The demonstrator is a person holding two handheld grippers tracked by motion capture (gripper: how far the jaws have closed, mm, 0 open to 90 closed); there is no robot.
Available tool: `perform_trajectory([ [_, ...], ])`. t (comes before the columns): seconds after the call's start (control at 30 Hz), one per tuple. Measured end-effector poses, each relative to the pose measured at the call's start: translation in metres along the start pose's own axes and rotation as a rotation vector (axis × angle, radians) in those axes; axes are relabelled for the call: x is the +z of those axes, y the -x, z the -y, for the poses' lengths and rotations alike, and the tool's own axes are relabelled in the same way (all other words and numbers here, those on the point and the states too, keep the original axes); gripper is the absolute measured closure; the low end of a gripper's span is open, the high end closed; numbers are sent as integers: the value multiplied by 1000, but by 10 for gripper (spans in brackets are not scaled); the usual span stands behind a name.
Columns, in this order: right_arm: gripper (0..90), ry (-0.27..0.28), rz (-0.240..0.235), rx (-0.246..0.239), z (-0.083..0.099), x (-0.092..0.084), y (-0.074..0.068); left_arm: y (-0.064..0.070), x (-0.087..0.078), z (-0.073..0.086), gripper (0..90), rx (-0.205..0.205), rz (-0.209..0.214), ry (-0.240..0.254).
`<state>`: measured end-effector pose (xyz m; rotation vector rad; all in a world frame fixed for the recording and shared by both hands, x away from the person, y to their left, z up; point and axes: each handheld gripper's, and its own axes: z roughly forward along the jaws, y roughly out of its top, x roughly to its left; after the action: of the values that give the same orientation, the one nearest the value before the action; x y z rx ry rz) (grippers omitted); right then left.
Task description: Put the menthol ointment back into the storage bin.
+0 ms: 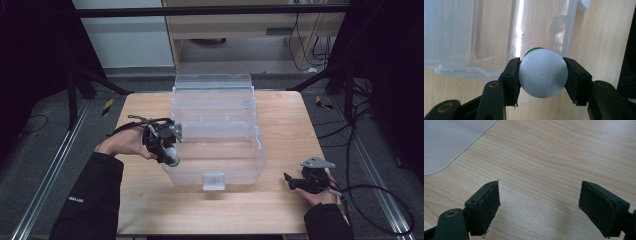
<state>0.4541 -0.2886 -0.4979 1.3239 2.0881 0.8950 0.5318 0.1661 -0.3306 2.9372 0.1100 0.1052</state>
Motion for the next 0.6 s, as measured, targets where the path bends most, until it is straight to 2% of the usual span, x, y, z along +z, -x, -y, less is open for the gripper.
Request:
perform_trajectory([
  [0.3, 172, -3, 2, -5, 0, 1, -1, -2, 18, 3, 501, -9, 18, -21],
  [0.6, 172, -6, 0, -13, 1, 2, -1, -5, 29, 6, 501, -17, 27, -15],
])
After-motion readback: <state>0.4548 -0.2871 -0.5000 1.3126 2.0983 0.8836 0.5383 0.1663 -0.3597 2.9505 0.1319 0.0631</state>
